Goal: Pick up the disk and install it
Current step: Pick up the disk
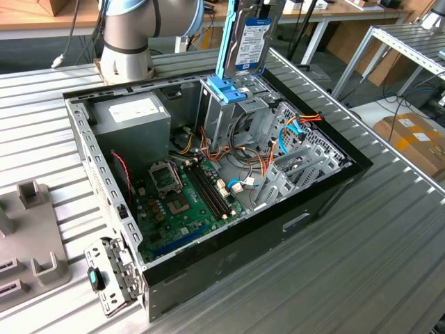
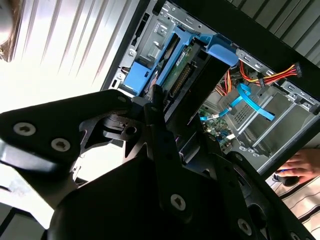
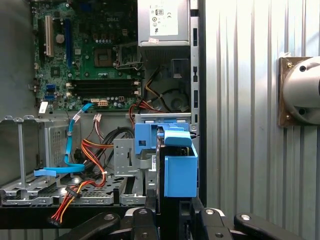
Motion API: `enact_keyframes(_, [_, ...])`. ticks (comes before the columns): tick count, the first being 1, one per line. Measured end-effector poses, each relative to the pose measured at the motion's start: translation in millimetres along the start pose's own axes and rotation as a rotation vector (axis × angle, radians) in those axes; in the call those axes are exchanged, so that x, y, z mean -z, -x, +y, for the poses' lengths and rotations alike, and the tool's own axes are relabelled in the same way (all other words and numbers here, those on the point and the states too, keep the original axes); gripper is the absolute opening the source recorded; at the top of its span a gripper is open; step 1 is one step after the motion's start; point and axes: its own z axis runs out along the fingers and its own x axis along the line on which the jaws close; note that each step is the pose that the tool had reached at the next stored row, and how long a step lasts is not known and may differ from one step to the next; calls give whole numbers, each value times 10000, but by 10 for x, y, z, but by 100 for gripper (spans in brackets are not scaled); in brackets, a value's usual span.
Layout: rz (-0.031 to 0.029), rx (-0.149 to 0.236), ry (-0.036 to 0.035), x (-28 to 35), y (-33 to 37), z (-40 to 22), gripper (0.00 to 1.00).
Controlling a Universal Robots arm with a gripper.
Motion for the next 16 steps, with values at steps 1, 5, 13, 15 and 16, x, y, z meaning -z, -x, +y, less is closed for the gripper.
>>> enact_keyframes(1, [-1, 1, 0, 0, 0, 0, 35])
enact_keyframes(5, [0, 1, 0, 0, 0, -2, 35])
enact_keyframes(13, [0, 1, 0, -2, -89, -4, 35])
enact_keyframes(15, [-1, 1, 0, -4, -157, -5, 35])
enact_keyframes(16, [1, 1, 0, -4, -191, -6, 35])
